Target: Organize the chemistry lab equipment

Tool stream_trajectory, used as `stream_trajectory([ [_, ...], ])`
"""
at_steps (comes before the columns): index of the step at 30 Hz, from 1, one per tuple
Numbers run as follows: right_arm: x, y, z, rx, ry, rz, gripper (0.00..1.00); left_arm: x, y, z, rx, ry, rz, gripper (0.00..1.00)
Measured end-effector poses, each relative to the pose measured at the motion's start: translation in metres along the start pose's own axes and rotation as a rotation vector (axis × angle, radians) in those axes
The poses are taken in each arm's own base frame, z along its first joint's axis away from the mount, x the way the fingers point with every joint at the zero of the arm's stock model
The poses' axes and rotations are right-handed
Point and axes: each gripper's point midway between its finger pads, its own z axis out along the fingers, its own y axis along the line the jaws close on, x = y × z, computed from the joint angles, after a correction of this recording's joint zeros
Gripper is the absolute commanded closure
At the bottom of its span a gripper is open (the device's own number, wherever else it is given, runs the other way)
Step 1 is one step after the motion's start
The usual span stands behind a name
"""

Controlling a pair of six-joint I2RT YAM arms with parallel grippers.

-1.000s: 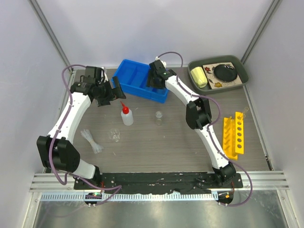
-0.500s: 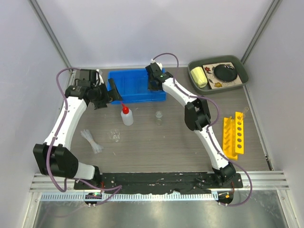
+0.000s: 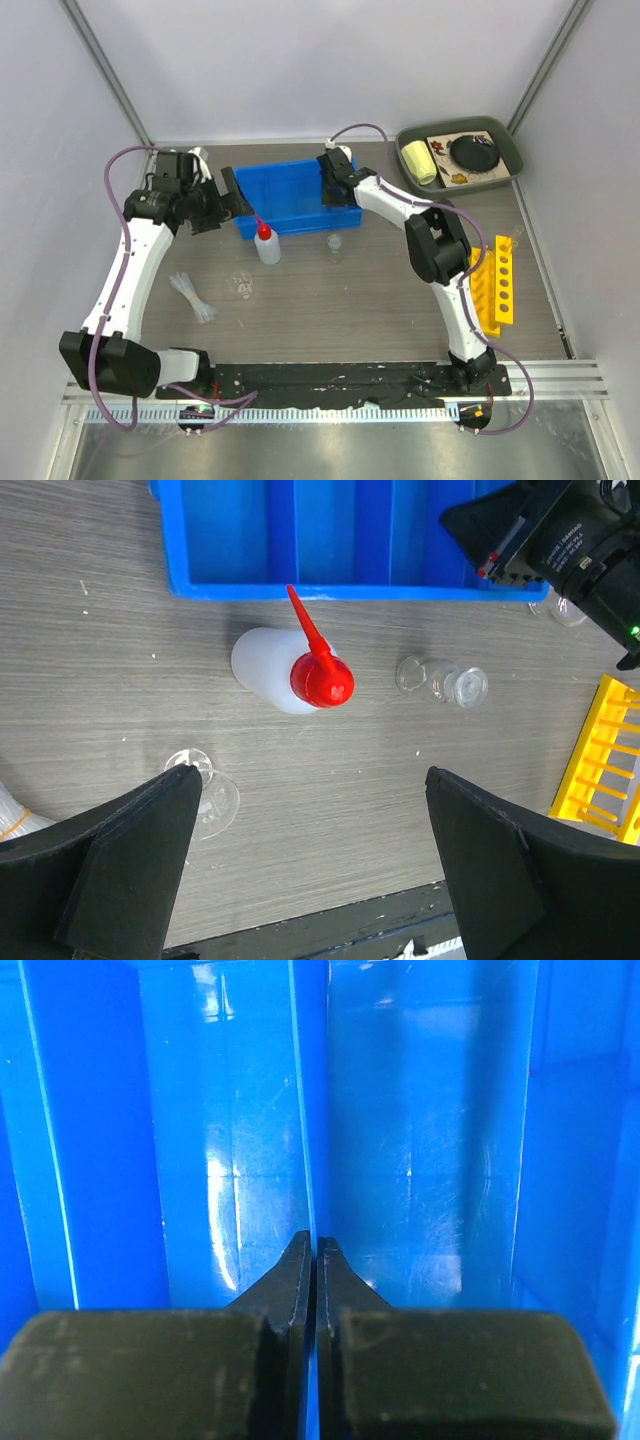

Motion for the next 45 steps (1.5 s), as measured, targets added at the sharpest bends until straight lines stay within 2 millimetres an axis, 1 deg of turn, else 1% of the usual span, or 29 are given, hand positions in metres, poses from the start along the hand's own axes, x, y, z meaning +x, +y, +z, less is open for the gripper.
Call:
stream_trajectory([
  [4, 0.014, -0.005, -0.011, -0.003, 0.001, -0.002, 0.99, 0.005, 0.0, -0.005, 0.007, -0.002, 0.001, 0.0],
  [8, 0.028, -0.007, -0.022, -0.01, -0.01, -0.004, 0.99, 0.014, 0.003, -0.009, 0.011, 0.003, -0.001, 0.0],
  [15, 0.067, -0.001, -0.052, -0.034, -0.005, -0.025, 0.99, 0.02, 0.001, -0.021, 0.03, -0.012, 0.004, 0.0],
  [20, 0.087, 0.003, -0.068, -0.039, -0.002, -0.046, 0.99, 0.023, -0.002, -0.031, 0.048, -0.029, 0.01, 0.0],
  [24, 0.103, 0.003, -0.082, -0.039, 0.006, -0.052, 0.99, 0.026, -0.003, -0.035, 0.061, -0.034, 0.009, 0.0],
  [31, 0.124, 0.0, -0.1, -0.035, 0.014, -0.053, 0.99, 0.037, -0.004, -0.038, 0.086, -0.019, 0.004, 0.0],
  [35, 0.131, -0.001, -0.107, -0.028, 0.015, -0.06, 0.99, 0.046, -0.004, -0.04, 0.106, -0.005, 0.002, 0.0],
  [36, 0.132, -0.001, -0.107, -0.024, 0.016, -0.06, 0.98, 0.048, -0.004, -0.04, 0.111, -0.004, 0.001, 0.0],
  [37, 0.133, -0.002, -0.108, -0.019, 0.018, -0.062, 0.93, 0.051, -0.004, -0.041, 0.114, -0.004, 0.001, 0.0],
  [39, 0.133, -0.003, -0.109, -0.008, 0.016, -0.067, 0.87, 0.055, -0.002, -0.043, 0.115, -0.005, 0.001, 0.0],
  [40, 0.132, -0.004, -0.11, 0.002, 0.02, -0.07, 0.79, 0.056, -0.002, -0.044, 0.115, -0.005, 0.002, 0.0],
  [42, 0.132, -0.005, -0.11, 0.019, 0.038, -0.082, 0.7, 0.057, -0.001, -0.044, 0.114, -0.004, 0.004, 0.0],
  [43, 0.133, -0.006, -0.11, 0.032, 0.052, -0.093, 0.63, 0.057, -0.001, -0.043, 0.111, 0.0, 0.005, 0.0],
  [45, 0.133, -0.009, -0.109, 0.06, 0.078, -0.119, 0.55, 0.057, 0.001, -0.041, 0.104, 0.008, 0.005, 0.0],
])
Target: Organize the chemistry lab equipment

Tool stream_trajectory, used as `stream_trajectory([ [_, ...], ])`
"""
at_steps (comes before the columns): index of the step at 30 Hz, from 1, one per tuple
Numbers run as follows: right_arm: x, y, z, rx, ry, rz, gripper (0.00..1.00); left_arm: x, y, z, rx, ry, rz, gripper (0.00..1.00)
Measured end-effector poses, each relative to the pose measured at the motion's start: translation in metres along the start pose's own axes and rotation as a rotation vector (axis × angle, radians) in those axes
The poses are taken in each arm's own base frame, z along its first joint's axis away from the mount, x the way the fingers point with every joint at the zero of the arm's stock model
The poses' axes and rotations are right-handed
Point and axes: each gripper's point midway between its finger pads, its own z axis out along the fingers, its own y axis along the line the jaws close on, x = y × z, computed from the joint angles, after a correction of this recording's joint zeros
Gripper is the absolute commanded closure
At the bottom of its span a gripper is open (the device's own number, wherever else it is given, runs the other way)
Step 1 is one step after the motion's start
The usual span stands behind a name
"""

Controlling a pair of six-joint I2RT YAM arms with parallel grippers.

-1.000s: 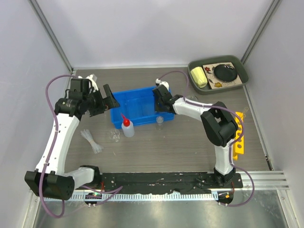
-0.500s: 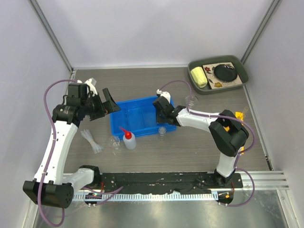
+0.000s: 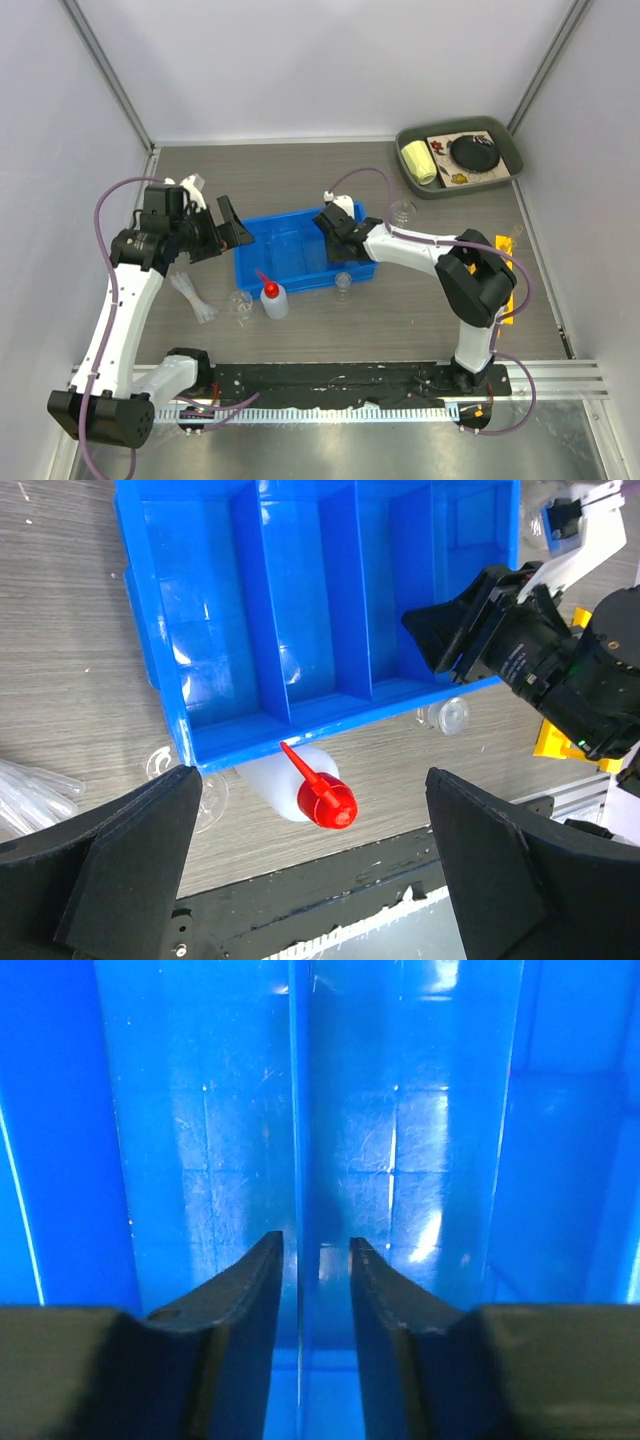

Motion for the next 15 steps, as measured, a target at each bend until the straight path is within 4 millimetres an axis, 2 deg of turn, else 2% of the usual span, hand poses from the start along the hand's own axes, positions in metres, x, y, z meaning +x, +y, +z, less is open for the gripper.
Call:
stream_trajectory([
  [1, -0.002, -0.001, 0.0, 0.012, 0.006, -0.008, 0.46, 0.0, 0.001, 0.001, -0.005, 0.006, 0.0, 0.0],
  [4, -0.016, -0.001, -0.007, 0.035, -0.001, -0.031, 0.4, 0.0, 0.003, 0.004, -0.013, 0.019, 0.007, 0.0],
  [8, -0.052, 0.007, -0.025, 0.026, -0.068, -0.035, 0.35, -0.002, 0.004, 0.005, -0.02, 0.018, 0.016, 0.0],
  [12, -0.068, 0.013, -0.053, -0.003, -0.104, -0.055, 0.32, -0.004, 0.008, 0.004, -0.046, 0.003, 0.019, 0.0],
  [15, -0.071, 0.026, -0.085, -0.07, -0.117, -0.083, 0.27, -0.007, 0.013, 0.002, -0.076, -0.021, 0.02, 0.0],
])
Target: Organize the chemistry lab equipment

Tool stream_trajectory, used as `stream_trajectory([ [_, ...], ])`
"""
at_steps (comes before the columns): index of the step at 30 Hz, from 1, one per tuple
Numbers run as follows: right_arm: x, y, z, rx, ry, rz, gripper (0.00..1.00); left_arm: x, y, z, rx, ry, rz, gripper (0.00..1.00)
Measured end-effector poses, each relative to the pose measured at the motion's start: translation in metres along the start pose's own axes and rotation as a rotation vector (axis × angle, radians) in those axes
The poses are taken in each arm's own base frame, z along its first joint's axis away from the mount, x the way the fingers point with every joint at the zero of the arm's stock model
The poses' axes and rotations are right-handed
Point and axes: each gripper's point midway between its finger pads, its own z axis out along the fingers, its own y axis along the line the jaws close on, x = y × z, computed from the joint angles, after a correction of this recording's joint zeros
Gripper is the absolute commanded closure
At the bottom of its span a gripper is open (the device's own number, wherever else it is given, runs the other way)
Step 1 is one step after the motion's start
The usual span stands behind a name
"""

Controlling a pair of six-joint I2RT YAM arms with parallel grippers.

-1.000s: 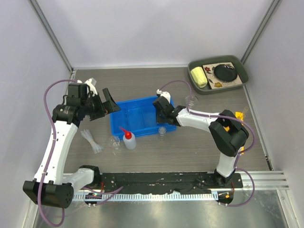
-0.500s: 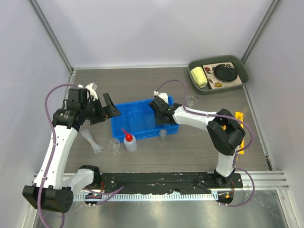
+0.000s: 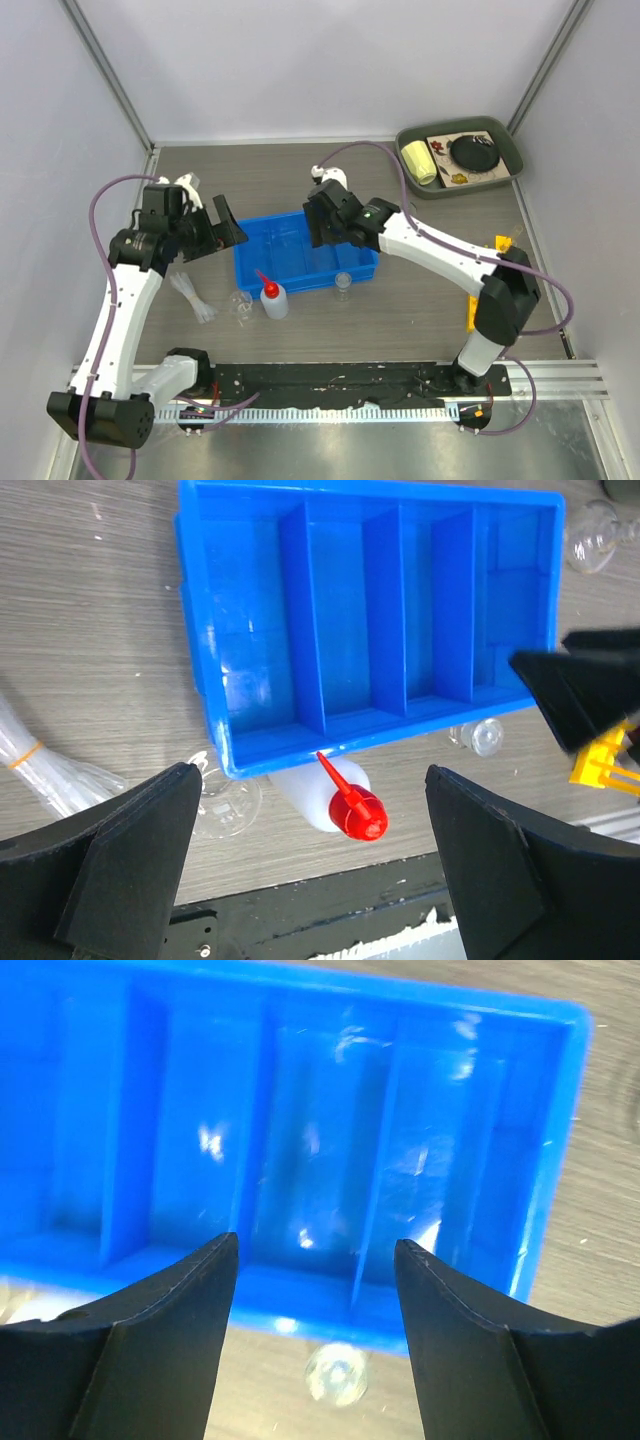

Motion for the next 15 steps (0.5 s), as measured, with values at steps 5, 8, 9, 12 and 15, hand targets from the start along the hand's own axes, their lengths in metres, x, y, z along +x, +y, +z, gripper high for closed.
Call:
stream_trajectory([
  [5, 0.013, 0.043, -0.054, -0.175, 0.013, -0.097, 0.26, -0.004, 0.008, -0.012, -0.042, -0.068, -0.001, 0.0],
  [8, 0.033, 0.069, -0.077, -0.27, 0.047, -0.175, 0.25, -0.002, 0.009, -0.024, -0.045, -0.114, -0.005, 0.0],
  [9, 0.041, 0.078, -0.084, -0.301, 0.06, -0.207, 0.25, -0.002, 0.009, -0.028, -0.041, -0.128, -0.007, 0.0],
  [12, 0.065, 0.096, -0.098, -0.361, 0.102, -0.301, 0.25, -0.001, 0.007, -0.037, -0.031, -0.157, -0.005, 0.0],
  [15, 0.08, 0.109, -0.107, -0.389, 0.124, -0.377, 0.25, 0.004, 0.008, -0.043, -0.031, -0.157, -0.005, 0.0],
])
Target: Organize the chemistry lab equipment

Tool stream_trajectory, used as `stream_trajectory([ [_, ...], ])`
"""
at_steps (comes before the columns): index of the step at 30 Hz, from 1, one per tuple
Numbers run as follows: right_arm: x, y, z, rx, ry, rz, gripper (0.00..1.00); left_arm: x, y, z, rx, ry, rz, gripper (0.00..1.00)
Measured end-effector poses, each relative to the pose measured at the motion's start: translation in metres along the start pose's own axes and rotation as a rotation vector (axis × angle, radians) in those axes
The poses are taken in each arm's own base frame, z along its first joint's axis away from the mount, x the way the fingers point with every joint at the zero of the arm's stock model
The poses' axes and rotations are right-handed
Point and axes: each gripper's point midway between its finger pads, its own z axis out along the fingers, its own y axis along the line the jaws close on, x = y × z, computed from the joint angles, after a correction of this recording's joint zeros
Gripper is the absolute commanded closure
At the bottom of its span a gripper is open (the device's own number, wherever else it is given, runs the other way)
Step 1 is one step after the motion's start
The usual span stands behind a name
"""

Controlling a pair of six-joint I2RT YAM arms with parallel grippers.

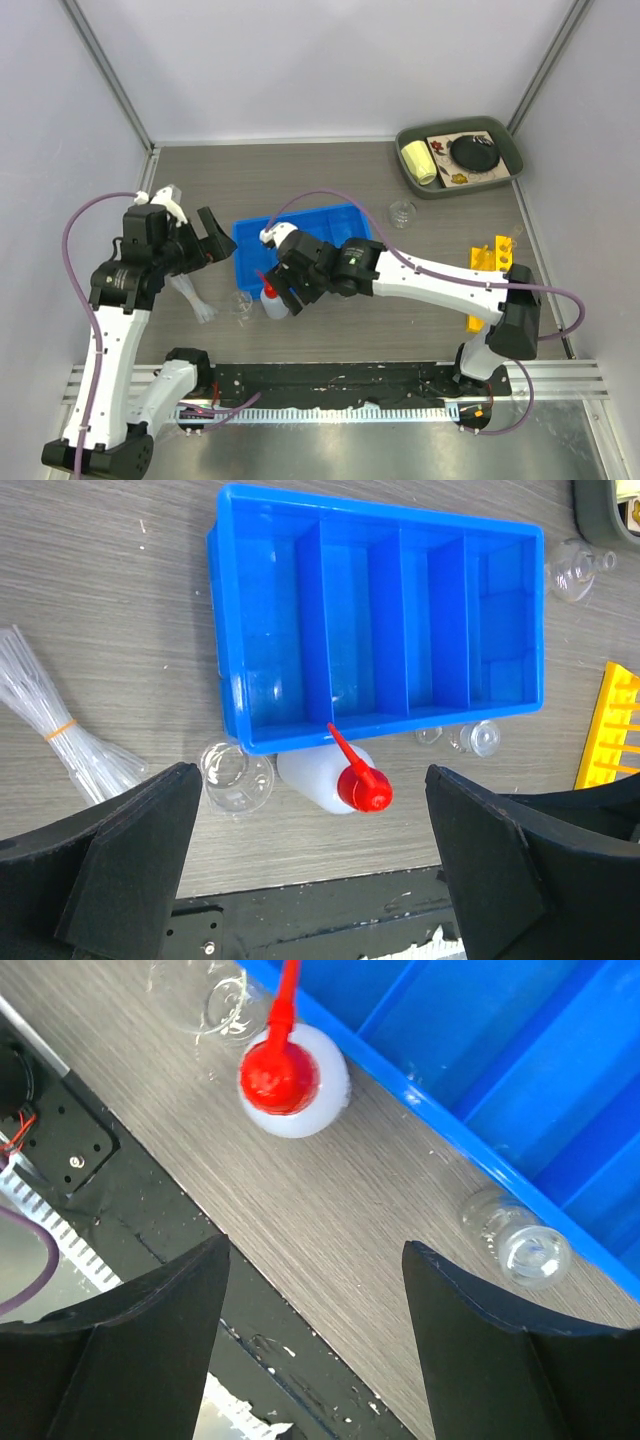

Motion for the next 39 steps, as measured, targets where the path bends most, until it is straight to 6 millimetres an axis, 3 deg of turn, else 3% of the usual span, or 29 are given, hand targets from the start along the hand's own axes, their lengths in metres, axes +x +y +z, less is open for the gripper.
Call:
stream_trajectory([
  [7, 0.007, 0.012, 0.021, -0.001, 0.044, -0.058, 0.25, 0.009, 0.002, -0.02, 0.007, -0.016, 0.002, 0.0],
  [16, -0.004, 0.018, 0.058, 0.026, 0.061, -0.077, 0.25, 0.02, 0.004, -0.045, 0.021, -0.052, 0.007, 0.0],
  [30, -0.013, 0.026, 0.081, 0.021, 0.05, -0.08, 0.26, 0.026, 0.01, -0.045, -0.005, -0.033, 0.01, 0.0],
  [39, -0.011, 0.026, 0.088, 0.025, 0.061, -0.084, 0.39, 0.026, 0.012, -0.045, -0.014, -0.033, 0.026, 0.0],
])
